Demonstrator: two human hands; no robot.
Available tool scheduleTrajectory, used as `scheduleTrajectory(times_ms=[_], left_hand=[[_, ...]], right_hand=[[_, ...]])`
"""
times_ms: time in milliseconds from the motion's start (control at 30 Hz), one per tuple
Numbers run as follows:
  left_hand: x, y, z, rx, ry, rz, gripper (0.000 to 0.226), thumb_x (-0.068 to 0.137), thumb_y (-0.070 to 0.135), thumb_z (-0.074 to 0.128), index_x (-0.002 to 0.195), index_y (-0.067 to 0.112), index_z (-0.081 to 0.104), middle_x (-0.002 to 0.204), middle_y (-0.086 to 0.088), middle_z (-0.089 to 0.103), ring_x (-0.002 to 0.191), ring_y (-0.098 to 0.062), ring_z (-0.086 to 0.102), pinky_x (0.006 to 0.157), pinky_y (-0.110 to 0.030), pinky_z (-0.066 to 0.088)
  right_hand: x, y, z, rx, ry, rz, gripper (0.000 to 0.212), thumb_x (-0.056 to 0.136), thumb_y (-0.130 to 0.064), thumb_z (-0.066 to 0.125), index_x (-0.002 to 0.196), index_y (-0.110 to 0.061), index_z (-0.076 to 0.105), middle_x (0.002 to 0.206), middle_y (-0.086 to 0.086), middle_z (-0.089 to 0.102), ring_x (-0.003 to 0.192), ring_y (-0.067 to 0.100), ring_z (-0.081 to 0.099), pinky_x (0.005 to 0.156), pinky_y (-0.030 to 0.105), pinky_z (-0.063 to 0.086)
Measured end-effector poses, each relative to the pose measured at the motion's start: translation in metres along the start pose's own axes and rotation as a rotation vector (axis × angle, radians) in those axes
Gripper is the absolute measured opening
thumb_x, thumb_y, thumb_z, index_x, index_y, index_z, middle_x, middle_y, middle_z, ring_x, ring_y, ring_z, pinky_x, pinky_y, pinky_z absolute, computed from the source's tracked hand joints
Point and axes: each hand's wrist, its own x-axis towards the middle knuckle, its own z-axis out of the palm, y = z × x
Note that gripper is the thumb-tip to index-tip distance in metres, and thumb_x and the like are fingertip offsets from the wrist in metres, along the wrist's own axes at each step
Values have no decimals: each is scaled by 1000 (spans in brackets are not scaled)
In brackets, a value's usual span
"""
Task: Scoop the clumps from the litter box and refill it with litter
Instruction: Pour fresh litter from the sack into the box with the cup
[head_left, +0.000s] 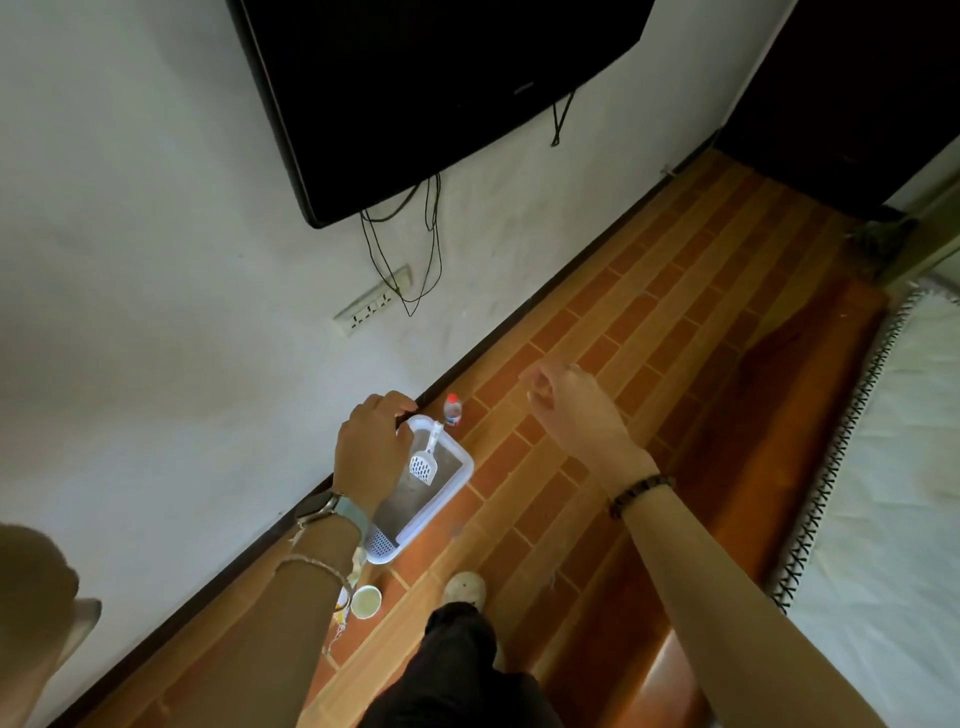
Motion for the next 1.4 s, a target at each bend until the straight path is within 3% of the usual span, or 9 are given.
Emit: scheduleTrajectory(times_ms=[100, 200, 300, 633, 800, 1000, 1400], left_hand=[[27, -2, -5, -9, 20, -34, 25, 93, 8, 56, 116, 14, 63, 114, -8, 64, 105, -25, 57, 89, -36, 48], [45, -8, -11, -9, 54, -43, 24, 92, 7, 58, 114, 13, 63, 113, -8, 65, 105, -25, 58, 89, -36, 48], [56, -19, -18, 6, 109, -92, 24, 90, 5, 58, 112, 14, 65, 111, -8, 66, 102, -26, 60, 89, -36, 47], [56, -53, -34, 42, 273, -386, 26, 89, 5, 56, 111, 17, 65, 112, -5, 65, 103, -26, 60, 88, -37, 47], [48, -50, -23, 47, 379, -590, 24, 92, 9, 54, 114, 16, 64, 114, -7, 65, 102, -23, 60, 91, -34, 46], [29, -39, -1, 25, 508, -774, 25, 91, 8, 55, 113, 16, 64, 113, -6, 64, 99, -21, 60, 88, -35, 50], [-49, -74, 56, 73, 617, -1049, 28, 86, 7, 59, 112, 14, 64, 109, -9, 65, 99, -29, 60, 84, -43, 50]], right_hand=[[30, -3, 0, 3, -10, -17, 24, 97, -20, 54, 120, -22, 57, 107, -1, 60, 84, 9, 60, 64, 12, 45], [58, -11, 5, 5, -15, -56, 24, 96, -20, 55, 119, -23, 56, 106, -1, 62, 86, 9, 60, 73, 20, 52], [82, -22, 16, -22, -77, -118, 23, 97, -22, 55, 119, -22, 55, 104, -1, 62, 87, 10, 61, 73, 18, 51], [165, -61, 53, 2, -313, -416, 25, 96, -22, 55, 121, -22, 54, 113, 1, 61, 95, 13, 59, 80, 26, 54], [198, -71, 67, -43, -455, -605, 25, 97, -23, 53, 122, -22, 53, 116, -1, 60, 98, 12, 59, 78, 20, 46], [223, -78, 79, -94, -546, -814, 25, 96, -24, 54, 122, -22, 54, 115, -1, 61, 100, 13, 60, 83, 21, 50], [212, -90, 153, -199, -742, -997, 24, 97, -22, 54, 121, -16, 55, 118, 5, 62, 102, 18, 62, 80, 22, 51]])
